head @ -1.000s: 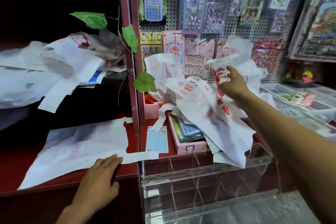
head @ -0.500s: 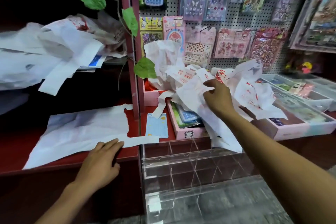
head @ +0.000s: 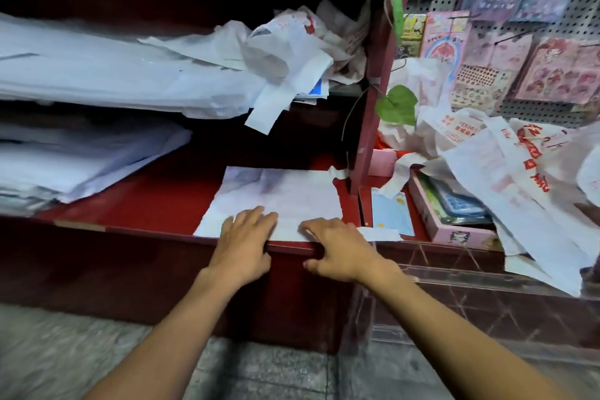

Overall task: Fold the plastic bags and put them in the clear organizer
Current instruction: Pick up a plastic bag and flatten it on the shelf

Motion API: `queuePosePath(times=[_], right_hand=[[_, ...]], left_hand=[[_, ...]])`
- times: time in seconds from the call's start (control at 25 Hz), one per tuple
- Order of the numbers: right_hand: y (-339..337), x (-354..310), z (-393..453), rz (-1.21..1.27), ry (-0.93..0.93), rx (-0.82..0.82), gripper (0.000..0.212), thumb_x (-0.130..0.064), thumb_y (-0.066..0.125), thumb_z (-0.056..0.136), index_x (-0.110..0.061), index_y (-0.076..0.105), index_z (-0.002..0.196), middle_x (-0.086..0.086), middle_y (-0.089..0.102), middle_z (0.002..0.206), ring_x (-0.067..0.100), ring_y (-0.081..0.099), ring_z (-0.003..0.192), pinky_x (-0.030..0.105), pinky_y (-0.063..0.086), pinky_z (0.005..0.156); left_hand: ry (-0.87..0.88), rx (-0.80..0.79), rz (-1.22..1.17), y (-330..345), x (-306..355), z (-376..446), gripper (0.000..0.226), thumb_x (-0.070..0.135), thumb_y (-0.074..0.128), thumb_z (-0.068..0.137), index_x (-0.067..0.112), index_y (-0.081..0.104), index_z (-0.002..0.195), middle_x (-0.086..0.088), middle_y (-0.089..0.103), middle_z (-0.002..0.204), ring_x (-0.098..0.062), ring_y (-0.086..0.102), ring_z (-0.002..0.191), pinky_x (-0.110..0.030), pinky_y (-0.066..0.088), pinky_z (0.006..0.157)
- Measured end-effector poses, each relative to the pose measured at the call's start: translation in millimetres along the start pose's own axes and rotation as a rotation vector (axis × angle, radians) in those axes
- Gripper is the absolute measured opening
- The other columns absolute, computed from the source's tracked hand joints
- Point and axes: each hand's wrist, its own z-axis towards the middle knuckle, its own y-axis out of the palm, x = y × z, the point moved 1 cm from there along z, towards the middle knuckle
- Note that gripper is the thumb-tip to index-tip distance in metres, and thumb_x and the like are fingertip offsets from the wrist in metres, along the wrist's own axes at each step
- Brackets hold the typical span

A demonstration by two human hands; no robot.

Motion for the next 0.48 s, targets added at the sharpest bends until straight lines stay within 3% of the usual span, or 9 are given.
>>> queuePosePath(times=[0.08, 0.16, 0.24, 0.36, 0.48], right_hand=[[7.3, -4.3, 9.9, -0.171, -0.023, 0.027, 0.063, -0.04, 0.067, 0.084, -0.028, 0.04, 0.139, -0.001, 0.045, 0.141, 0.027, 0.043, 0.126, 0.04, 0.034, 0.1], [6.9, -4.0, 18.1, -0.173, -0.013, 0.066, 0.061, -0.042, 0.068, 0.084, -0.029, 0.043, 0.138, -0.002, 0.046, 0.135, 0.026, 0.042, 0.123, 0.039, 0.035, 0.098], [3.5, -1.9, 25.9, -0.119, -0.009, 0.045, 0.061, -0.047, 0.072, 0.081, -0.03, 0.05, 0.135, -0.003, 0.047, 0.132, 0.023, 0.044, 0.12, 0.037, 0.037, 0.097], [1.9, 0.0, 35.2, 0.007, -0.01, 0.016, 0.059, -0.053, 0.076, 0.075, -0.029, 0.057, 0.126, -0.008, 0.051, 0.13, 0.019, 0.05, 0.118, 0.033, 0.039, 0.094], [3.4, -5.8, 38.8, -0.083, -0.015, 0.063, 0.061, -0.06, 0.07, 0.077, -0.027, 0.054, 0.126, -0.007, 0.046, 0.139, 0.02, 0.042, 0.127, 0.036, 0.032, 0.098]], left_hand=[[-0.056, -0.002, 0.0, -5.0, -37.5, -4.9, 0.052, 0.017, 0.064, 0.078, 0.023, 0.05, 0.128, 0.001, 0.05, 0.13, -0.027, 0.046, 0.126, -0.04, 0.037, 0.098], [-0.094, 0.015, -0.04, -10.9, -66.9, -10.7, 0.044, 0.016, 0.064, 0.078, 0.024, 0.057, 0.121, 0.003, 0.054, 0.118, -0.026, 0.05, 0.112, -0.038, 0.042, 0.087], [-0.12, 0.04, -0.119, -14.3, -85.6, -15.8, 0.043, 0.014, 0.067, 0.079, 0.026, 0.063, 0.121, 0.005, 0.055, 0.117, -0.023, 0.049, 0.108, -0.038, 0.043, 0.089], [-0.085, 0.078, -0.245, -16.3, -103.3, -23.8, 0.035, 0.008, 0.07, 0.076, 0.03, 0.066, 0.103, 0.014, 0.06, 0.108, -0.017, 0.052, 0.099, -0.038, 0.044, 0.089], [-0.084, 0.106, -0.292, -18.6, -109.2, -25.9, 0.036, 0.008, 0.07, 0.072, 0.033, 0.066, 0.098, 0.017, 0.061, 0.089, -0.012, 0.053, 0.085, -0.036, 0.045, 0.081]])
